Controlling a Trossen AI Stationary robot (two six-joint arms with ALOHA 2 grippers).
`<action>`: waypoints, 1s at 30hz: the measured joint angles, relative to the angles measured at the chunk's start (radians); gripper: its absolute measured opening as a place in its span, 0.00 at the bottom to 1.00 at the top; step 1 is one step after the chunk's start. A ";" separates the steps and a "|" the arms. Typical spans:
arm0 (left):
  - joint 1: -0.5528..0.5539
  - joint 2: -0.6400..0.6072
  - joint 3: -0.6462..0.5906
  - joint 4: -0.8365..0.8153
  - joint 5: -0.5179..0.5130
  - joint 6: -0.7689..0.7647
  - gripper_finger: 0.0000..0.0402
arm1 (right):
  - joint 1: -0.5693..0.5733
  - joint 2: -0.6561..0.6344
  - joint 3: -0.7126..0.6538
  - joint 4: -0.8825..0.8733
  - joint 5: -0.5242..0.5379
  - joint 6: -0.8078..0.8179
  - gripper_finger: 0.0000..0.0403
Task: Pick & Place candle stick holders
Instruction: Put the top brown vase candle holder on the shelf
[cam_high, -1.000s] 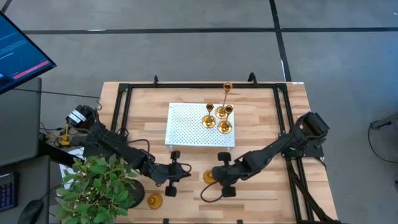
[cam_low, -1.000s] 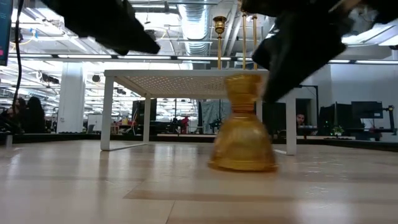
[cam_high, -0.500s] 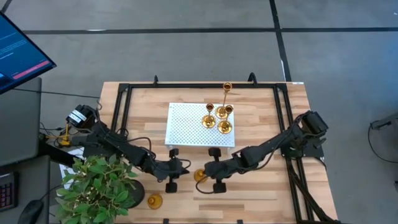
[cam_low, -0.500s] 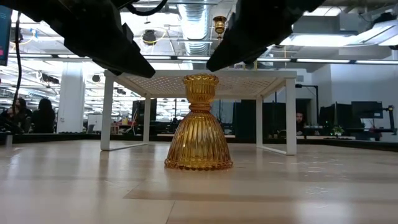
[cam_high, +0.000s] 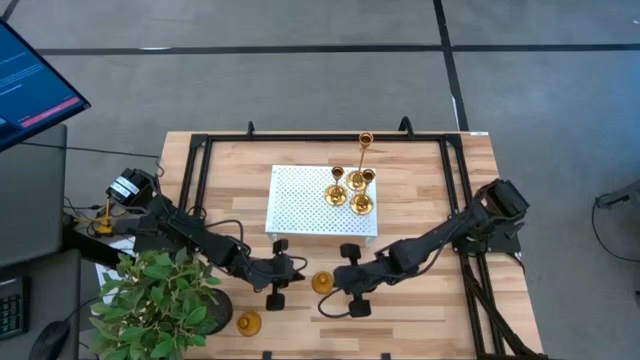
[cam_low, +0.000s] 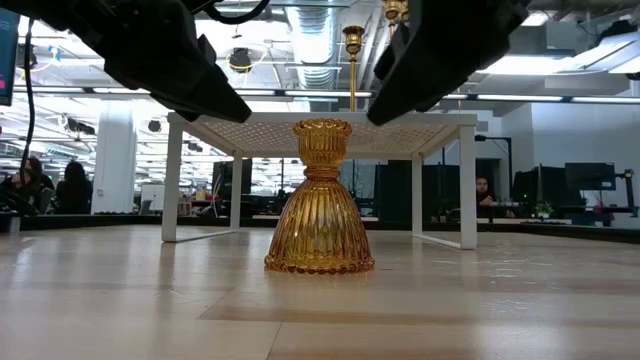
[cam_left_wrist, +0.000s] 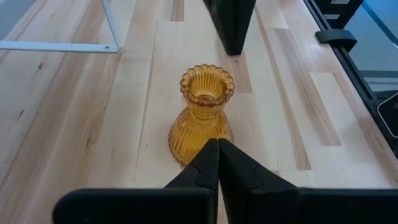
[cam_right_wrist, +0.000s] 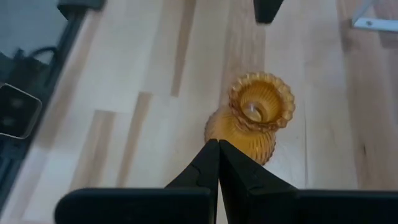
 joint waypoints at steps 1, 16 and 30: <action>0.000 0.000 0.000 0.000 0.000 0.000 0.01 | 0.000 0.008 0.000 0.000 -0.002 0.000 0.00; 0.000 0.000 0.000 0.005 0.000 0.003 0.01 | -0.077 0.112 -0.001 0.205 -0.043 -0.058 0.00; 0.000 0.000 0.000 0.005 0.000 0.007 0.01 | -0.069 0.082 -0.001 0.170 -0.019 -0.092 0.00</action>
